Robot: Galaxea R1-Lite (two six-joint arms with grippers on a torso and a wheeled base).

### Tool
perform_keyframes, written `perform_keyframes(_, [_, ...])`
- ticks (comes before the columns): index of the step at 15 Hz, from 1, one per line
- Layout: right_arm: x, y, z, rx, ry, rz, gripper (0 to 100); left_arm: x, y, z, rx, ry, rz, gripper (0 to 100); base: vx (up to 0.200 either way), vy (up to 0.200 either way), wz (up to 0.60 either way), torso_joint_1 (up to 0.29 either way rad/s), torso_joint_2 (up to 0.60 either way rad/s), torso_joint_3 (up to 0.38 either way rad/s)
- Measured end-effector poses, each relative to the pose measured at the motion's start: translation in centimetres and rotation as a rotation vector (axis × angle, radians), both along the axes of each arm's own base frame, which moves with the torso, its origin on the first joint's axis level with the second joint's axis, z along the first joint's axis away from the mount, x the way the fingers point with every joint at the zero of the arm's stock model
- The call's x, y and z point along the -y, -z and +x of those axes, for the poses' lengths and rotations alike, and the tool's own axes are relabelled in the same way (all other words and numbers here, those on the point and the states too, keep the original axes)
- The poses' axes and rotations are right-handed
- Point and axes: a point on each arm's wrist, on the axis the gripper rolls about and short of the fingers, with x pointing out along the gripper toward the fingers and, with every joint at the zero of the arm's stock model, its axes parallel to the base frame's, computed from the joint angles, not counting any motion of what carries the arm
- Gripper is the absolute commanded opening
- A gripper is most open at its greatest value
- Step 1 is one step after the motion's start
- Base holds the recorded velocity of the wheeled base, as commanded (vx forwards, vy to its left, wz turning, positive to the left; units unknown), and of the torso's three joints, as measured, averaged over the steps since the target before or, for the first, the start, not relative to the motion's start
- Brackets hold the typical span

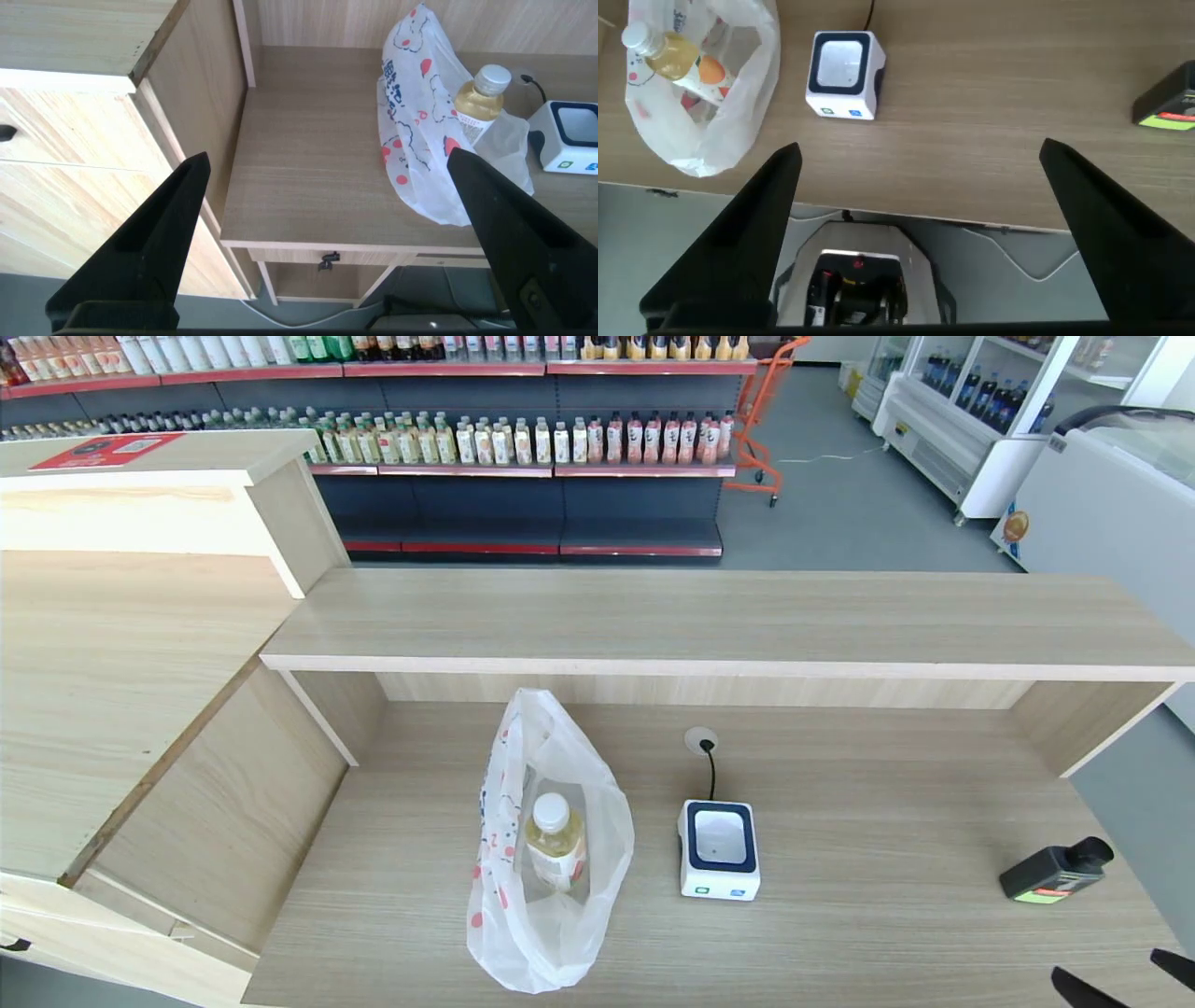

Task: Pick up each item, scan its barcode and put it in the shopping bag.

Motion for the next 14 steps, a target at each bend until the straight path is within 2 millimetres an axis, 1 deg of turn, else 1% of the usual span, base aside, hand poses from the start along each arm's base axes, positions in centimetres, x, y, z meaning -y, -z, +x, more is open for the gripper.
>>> perform_keyframes(2, [0.4,1.6,-2.9,0.047,0.039,-0.032,100,0.0,0.0,0.0,0.0,0.0,0.0,100,0.0,0.0,0.0,0.0,0.0,0.0])
perform_keyframes(4, [0.5,2.7,-4.8,0.135,0.064,-0.055,100,0.0,0.0,0.0,0.0,0.0,0.0,100,0.0,0.0,0.0,0.0,0.0,0.0])
perform_keyframes(5, [0.5,3.1,-5.4,0.188,0.075,-0.07,100,0.0,0.0,0.0,0.0,0.0,0.0,100,0.0,0.0,0.0,0.0,0.0,0.0])
perform_keyframes(7, [0.5,3.5,-6.2,0.264,0.092,-0.089,100,0.0,0.0,0.0,0.0,0.0,0.0,100,0.0,0.0,0.0,0.0,0.0,0.0])
perform_keyframes(9, [0.4,3.6,-6.5,0.303,0.097,-0.096,100,0.0,0.0,0.0,0.0,0.0,0.0,100,0.0,0.0,0.0,0.0,0.0,0.0])
perform_keyframes(11, [0.5,3.8,-6.6,0.309,0.106,-0.11,100,0.0,0.0,0.0,0.0,0.0,-0.001,100,0.0,0.0,0.0,0.0,0.0,0.0])
perform_keyframes(12, [0.5,3.9,-6.7,0.303,0.143,-0.119,100,0.0,0.0,0.0,0.0,0.0,-0.004,100,0.0,0.0,0.0,0.0,0.0,0.0])
perform_keyframes(14, [0.6,3.9,-6.7,0.304,0.154,-0.124,100,0.0,0.0,0.0,0.0,0.0,-0.003,100,0.0,-0.2,0.0,0.01,0.0,-0.002])
